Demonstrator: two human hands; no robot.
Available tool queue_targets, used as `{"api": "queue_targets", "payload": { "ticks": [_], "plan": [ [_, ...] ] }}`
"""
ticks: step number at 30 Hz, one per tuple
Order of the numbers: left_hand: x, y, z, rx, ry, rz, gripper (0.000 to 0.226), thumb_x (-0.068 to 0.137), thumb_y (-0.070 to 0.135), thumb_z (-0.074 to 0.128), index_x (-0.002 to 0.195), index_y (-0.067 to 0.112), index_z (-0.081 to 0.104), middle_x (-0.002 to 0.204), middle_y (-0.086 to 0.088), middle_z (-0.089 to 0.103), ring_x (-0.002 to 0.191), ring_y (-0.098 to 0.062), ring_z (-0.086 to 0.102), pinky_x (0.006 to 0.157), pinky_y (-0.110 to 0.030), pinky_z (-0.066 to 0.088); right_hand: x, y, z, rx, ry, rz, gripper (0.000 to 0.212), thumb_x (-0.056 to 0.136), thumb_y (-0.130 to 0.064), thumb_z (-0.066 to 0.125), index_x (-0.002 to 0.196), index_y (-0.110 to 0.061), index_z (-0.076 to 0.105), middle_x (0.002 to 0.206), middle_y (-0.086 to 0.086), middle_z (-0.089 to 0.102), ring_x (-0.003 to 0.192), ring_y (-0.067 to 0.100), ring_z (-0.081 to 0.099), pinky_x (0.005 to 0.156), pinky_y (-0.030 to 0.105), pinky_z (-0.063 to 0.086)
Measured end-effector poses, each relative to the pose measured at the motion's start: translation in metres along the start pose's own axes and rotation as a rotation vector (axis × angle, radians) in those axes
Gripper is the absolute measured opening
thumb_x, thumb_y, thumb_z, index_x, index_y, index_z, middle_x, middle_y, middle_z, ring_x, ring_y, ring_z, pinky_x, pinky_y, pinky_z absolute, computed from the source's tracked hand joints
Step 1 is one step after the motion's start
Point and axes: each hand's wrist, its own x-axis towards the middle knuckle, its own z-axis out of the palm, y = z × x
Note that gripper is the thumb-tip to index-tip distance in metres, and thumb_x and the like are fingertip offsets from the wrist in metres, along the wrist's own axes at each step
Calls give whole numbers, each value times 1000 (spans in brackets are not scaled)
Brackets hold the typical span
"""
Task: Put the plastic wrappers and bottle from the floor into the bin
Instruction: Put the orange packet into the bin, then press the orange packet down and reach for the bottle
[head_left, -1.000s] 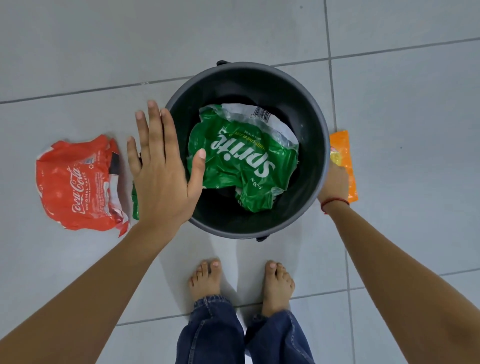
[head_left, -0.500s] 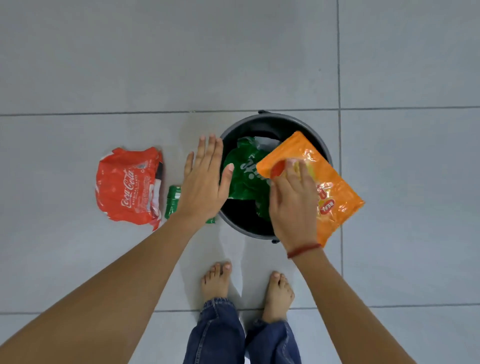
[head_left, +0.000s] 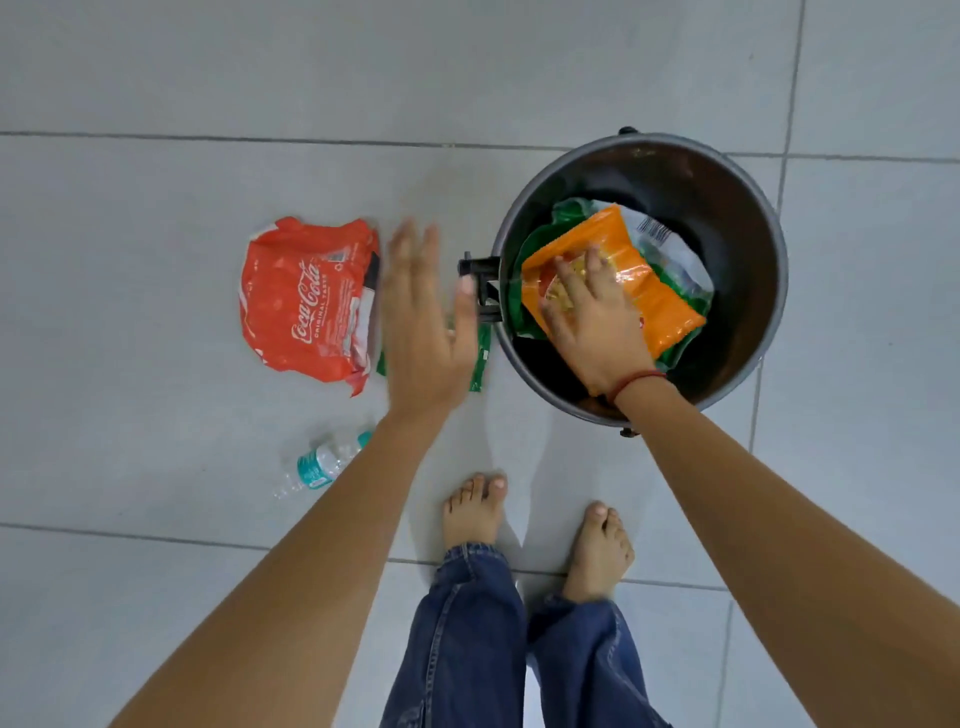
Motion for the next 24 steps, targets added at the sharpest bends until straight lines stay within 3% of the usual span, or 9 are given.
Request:
{"api": "queue_targets", "payload": {
  "ticks": [2,4,7,10,13,16,20,22,24],
  "plan": [
    [-20,-36,-13,19,111,-152,53,98,34,32,144,9,30,153,-16,28,143,-28,23,117,-43,21,-10,3,-21,-34,218,-58,52,99,-38,37,143,-11,35,154,20,22,142,34,20,113,52,23],
    [-45,-76,-20,176,100,-266,53,96,31,44,140,2,35,147,-23,35,136,-36,33,108,-54,34,-17,13,-42,-103,375,-60,53,99,-37,38,144,-9,33,154,21,23,142,35,19,113,52,19],
    [-79,-129,-24,442,-213,-396,69,87,31,62,140,-1,32,145,-26,36,134,-41,33,101,-60,38,-17,36,-69,-223,515,-23,59,99,-40,36,147,-10,25,155,22,16,143,36,12,113,53,12],
    [-102,-168,-26,648,-534,-422,88,78,37,72,144,2,27,150,-21,32,139,-36,26,105,-53,36,-14,59,-88,-315,543,-23,66,98,-45,35,148,-6,17,154,27,12,143,40,8,113,55,7],
    [-114,-199,-16,804,-644,-449,101,70,37,79,146,4,21,150,-18,32,139,-34,27,105,-49,37,-12,79,-87,-364,507,-52,71,98,-49,34,149,-4,12,155,27,8,143,40,4,114,55,3],
    [-121,-217,-3,844,-630,-496,94,72,28,78,145,5,24,139,-19,45,130,-35,40,99,-48,40,-9,86,-81,-331,496,-49,74,97,-51,33,149,-3,10,155,26,6,144,38,2,115,53,2],
    [-119,-209,6,694,-604,-517,54,85,26,65,129,2,43,111,-22,54,98,-42,58,82,-52,49,-6,87,-78,-274,506,-34,75,97,-50,35,148,-1,10,156,24,6,144,36,2,116,50,3],
    [-115,-179,4,500,-432,-625,50,88,30,62,122,-2,45,106,-27,51,91,-48,57,76,-54,48,-5,88,-76,-257,500,-27,75,97,-49,36,148,-2,10,156,23,6,144,35,2,116,48,4],
    [-104,-133,-4,313,-214,-612,50,88,37,59,118,-1,45,105,-24,50,90,-44,58,74,-50,47,-6,87,-76,-245,489,-18,74,97,-48,37,149,-2,10,156,22,7,145,34,3,116,48,5]
  ]
}}
